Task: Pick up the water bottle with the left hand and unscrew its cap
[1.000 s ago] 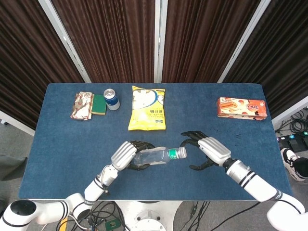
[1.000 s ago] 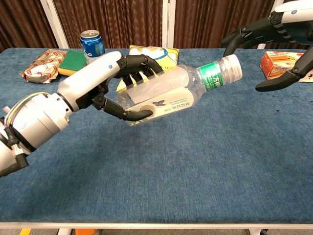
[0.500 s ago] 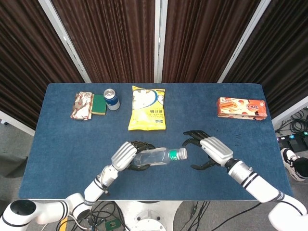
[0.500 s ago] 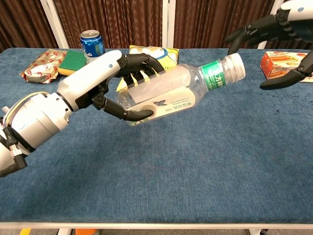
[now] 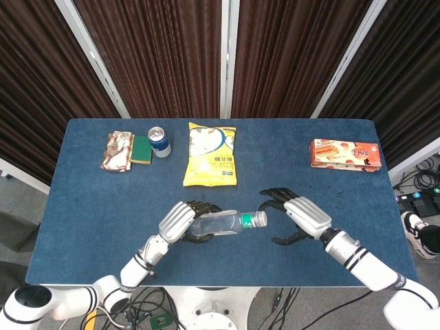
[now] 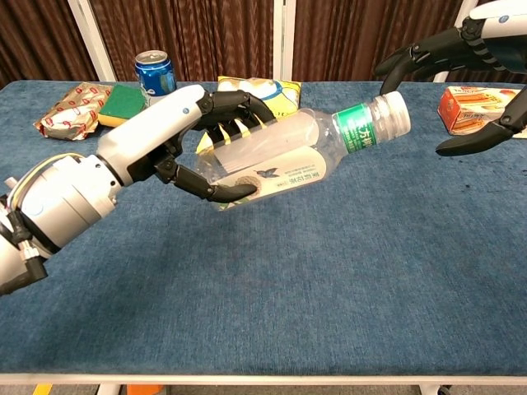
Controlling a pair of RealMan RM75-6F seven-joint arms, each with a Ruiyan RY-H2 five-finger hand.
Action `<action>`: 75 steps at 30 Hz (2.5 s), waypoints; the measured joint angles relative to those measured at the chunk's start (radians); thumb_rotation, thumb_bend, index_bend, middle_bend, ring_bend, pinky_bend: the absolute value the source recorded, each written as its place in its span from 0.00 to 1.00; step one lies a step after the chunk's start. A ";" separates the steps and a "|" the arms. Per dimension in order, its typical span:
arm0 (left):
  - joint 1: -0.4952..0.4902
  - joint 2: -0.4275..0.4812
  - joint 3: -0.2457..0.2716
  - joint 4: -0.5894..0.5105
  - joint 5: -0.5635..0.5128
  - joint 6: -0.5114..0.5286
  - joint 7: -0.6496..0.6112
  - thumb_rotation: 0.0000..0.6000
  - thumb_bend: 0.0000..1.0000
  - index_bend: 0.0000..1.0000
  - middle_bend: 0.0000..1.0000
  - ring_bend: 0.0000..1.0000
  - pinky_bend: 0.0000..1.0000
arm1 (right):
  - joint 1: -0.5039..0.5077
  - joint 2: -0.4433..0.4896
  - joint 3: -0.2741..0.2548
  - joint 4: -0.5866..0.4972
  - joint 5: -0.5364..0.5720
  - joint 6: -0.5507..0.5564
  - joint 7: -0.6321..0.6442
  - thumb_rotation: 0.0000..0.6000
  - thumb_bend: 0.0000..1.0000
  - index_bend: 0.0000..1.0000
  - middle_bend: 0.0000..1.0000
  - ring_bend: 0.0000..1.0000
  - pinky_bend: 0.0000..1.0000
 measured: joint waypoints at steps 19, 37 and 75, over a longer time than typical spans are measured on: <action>-0.003 0.007 -0.002 -0.012 0.006 0.009 0.006 1.00 0.35 0.48 0.49 0.45 0.51 | -0.005 0.000 -0.007 0.009 0.019 -0.001 -0.006 1.00 0.10 0.27 0.06 0.00 0.00; -0.002 0.006 0.001 -0.009 0.001 0.001 0.011 1.00 0.35 0.48 0.49 0.45 0.51 | -0.011 0.010 -0.010 -0.008 -0.007 0.020 -0.005 1.00 0.10 0.27 0.06 0.00 0.00; -0.001 -0.016 -0.006 0.011 0.003 0.020 -0.006 1.00 0.35 0.48 0.49 0.45 0.51 | -0.015 0.026 -0.007 -0.021 0.000 0.028 -0.021 1.00 0.10 0.27 0.06 0.00 0.00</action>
